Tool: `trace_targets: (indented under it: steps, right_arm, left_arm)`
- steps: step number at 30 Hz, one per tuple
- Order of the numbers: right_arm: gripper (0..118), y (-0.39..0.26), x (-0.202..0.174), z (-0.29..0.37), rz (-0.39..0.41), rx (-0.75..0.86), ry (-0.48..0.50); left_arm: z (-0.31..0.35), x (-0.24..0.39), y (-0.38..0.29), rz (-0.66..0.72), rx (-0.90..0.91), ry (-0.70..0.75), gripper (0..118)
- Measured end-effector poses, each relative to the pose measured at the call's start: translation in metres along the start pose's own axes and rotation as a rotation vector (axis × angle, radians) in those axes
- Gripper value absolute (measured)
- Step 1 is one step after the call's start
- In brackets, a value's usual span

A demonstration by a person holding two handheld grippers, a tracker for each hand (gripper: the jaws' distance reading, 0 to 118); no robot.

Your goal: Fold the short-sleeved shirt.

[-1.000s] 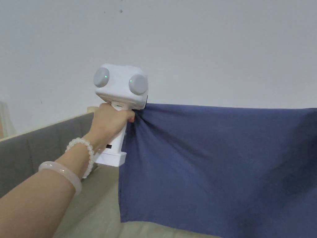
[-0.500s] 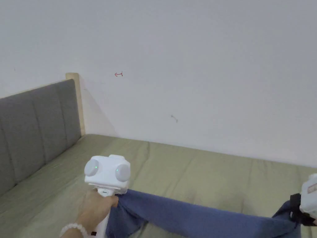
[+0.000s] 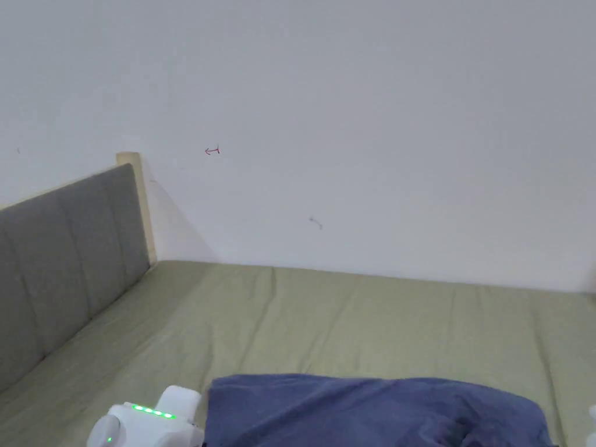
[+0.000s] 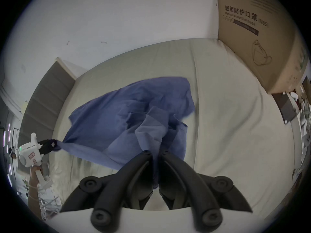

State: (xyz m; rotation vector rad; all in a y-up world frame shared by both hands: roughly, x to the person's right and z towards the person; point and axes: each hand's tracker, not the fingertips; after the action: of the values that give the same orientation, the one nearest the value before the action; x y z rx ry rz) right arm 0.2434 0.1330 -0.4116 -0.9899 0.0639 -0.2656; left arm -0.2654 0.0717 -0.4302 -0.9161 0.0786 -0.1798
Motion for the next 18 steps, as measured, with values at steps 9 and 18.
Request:
trace_targets:
  steps: [9, 18]
  right_arm:
    - [4, -0.182, 0.008, 0.093, -0.038, -0.051, 0.004]
    - [4, -0.316, 0.03, 0.115, -0.049, -0.167, 0.007]
  left_arm:
    - [0.101, -0.007, -0.129, -0.138, -0.002, -0.012, 6]
    - [0.143, -0.012, -0.253, -0.085, -0.043, -0.047, 6]
